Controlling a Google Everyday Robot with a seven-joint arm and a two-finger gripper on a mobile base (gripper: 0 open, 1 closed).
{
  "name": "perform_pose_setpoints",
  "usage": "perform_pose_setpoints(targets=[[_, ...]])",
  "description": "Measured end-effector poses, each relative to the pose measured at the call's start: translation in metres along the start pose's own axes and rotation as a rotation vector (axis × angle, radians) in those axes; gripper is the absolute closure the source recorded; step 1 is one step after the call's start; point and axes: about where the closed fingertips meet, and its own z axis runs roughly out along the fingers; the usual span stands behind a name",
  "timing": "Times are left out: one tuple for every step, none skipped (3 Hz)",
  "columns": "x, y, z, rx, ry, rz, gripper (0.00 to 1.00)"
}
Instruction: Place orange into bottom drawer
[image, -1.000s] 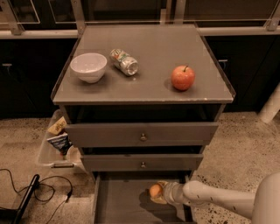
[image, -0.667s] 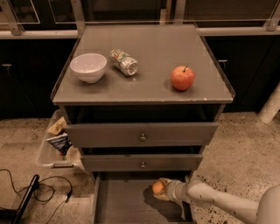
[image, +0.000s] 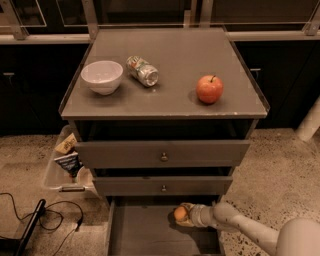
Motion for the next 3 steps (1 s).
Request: perform_pose_setpoints(targets=[[0.011,0.004,0.015,-0.037,0.018,-0.027,1.0],[0.014,0.018,0.033,-0.076,0.048,-0.066,1.0],[0.009,0.044,0.05,-0.141,0.046,-0.093,1.0]])
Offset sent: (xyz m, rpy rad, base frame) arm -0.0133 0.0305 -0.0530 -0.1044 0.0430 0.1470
